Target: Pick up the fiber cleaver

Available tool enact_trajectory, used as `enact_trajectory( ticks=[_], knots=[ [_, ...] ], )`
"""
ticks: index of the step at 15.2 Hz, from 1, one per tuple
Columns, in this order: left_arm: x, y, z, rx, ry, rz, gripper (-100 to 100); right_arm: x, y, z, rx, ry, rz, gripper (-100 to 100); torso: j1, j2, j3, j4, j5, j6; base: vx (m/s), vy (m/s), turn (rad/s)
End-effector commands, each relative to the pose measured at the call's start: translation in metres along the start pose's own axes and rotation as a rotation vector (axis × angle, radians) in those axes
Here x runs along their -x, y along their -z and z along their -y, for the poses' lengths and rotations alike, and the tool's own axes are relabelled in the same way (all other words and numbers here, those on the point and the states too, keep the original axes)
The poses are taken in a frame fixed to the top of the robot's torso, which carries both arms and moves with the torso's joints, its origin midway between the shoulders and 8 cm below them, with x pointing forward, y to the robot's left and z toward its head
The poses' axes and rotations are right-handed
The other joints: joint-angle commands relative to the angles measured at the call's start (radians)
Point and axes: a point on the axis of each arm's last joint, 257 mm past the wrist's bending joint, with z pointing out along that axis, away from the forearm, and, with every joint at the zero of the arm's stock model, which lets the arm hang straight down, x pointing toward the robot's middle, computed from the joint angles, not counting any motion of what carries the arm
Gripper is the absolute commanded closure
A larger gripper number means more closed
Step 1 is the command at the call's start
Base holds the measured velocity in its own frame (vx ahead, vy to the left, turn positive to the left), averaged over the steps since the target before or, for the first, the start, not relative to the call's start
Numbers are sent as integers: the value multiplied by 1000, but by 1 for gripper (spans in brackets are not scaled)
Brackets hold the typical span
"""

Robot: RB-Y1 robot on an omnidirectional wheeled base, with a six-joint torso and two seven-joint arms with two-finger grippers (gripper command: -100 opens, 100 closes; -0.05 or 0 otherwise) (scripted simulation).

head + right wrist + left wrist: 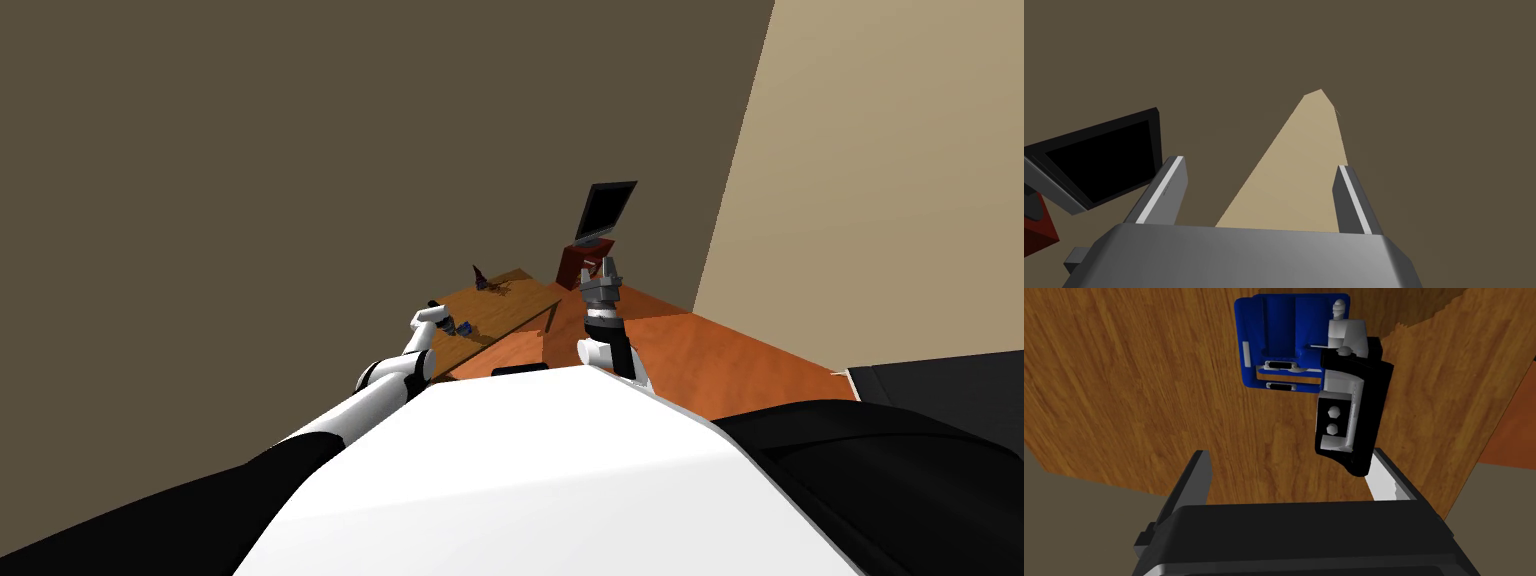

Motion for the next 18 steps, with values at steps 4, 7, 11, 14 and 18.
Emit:
enact_trajectory(
  ticks=[4, 7, 11, 14, 18],
  knots=[
    [-3, 4, -15, 91, 17, -4, -100, 0, 0, 0, 0, 0, 0, 0, 0, 0, 0, 0, 0, 0, 14, -23, -5],
    [-8, 9, -26, 161, 29, -10, -100, 0, 0, 0, 0, 0, 0, 0, 0, 0, 0, 0, 0, 0, 13, -26, -6],
    [-3, -4, -34, 157, 39, -9, -100, 0, 0, 0, 0, 0, 0, 0, 2, 0, 0, 0, 0, 0, 14, -4, -32],
    [-2, -7, -37, 161, 41, -9, -100, 0, 0, 0, 0, 0, 0, 0, 4, 0, 0, 0, 1, 0, 21, 25, -43],
    [-2, -8, -38, 161, 42, -9, 100, 0, 0, 0, 0, 0, 0, 0, 3, 0, 0, 0, 1, 0, 1, 2, 0]
  ],
)
